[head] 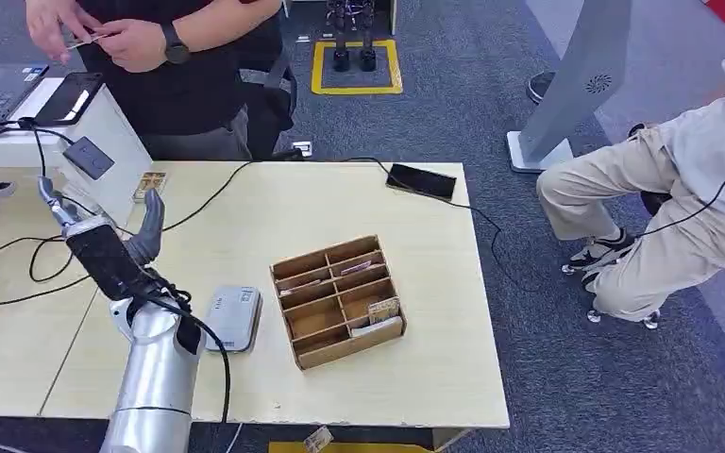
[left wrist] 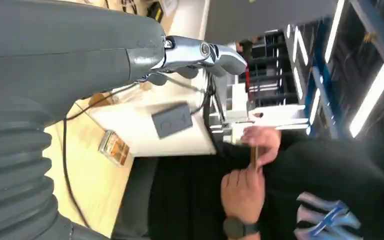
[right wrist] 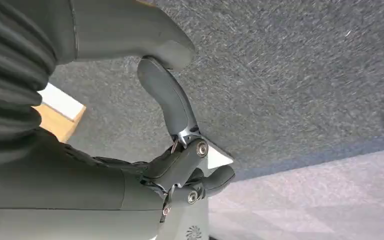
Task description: Pass the card to the sensor for recognition and then transmit it.
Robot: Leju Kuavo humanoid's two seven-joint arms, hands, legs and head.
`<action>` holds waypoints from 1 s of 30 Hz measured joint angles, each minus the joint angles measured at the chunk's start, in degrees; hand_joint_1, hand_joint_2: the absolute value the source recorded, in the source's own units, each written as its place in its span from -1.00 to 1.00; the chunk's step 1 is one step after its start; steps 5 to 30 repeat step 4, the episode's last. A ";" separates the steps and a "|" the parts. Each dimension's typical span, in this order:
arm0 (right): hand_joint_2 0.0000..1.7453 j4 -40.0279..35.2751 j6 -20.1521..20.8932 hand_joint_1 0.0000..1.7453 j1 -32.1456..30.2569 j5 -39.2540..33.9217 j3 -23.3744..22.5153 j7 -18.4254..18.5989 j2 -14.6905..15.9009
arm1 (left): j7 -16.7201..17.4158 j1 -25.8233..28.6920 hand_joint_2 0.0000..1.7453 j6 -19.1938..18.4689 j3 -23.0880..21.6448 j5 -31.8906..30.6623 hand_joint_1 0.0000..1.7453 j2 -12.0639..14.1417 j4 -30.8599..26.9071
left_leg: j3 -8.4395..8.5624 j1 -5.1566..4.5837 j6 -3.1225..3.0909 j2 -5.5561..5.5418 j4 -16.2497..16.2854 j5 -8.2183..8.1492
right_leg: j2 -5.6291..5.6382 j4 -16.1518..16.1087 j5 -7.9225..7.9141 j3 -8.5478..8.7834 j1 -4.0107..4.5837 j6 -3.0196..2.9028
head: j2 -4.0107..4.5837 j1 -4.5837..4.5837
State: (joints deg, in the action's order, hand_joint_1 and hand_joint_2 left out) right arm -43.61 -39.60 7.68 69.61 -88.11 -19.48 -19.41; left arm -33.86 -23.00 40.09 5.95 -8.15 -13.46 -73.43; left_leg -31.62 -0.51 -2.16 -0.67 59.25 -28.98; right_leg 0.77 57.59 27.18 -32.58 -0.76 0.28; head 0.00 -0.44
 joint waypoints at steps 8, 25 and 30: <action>1.00 -0.70 0.00 -1.00 -0.16 -0.66 0.00 0.50 0.00 | -3.18 7.38 1.00 -0.04 -0.52 1.92 -1.00 -0.77 -9.07 | 0.01 0.00 0.07 0.01 0.00 -0.13 | 0.06 -0.01 0.09 -0.01 0.00 0.03 | 0.00 0.00; 1.00 -0.70 0.00 -1.00 -0.16 -0.66 0.00 0.50 0.00 | -3.18 7.38 1.00 -0.04 -0.52 1.92 -1.00 -0.77 -9.07 | 0.01 0.00 0.07 0.01 0.00 -0.13 | 0.06 -0.01 0.09 -0.01 0.00 0.03 | 0.00 0.00; 1.00 -0.70 0.00 -1.00 -0.16 -0.66 0.00 0.50 0.00 | -3.18 7.38 1.00 -0.04 -0.52 1.92 -1.00 -0.77 -9.07 | 0.01 0.00 0.07 0.01 0.00 -0.13 | 0.06 -0.01 0.09 -0.01 0.00 0.03 | 0.00 0.00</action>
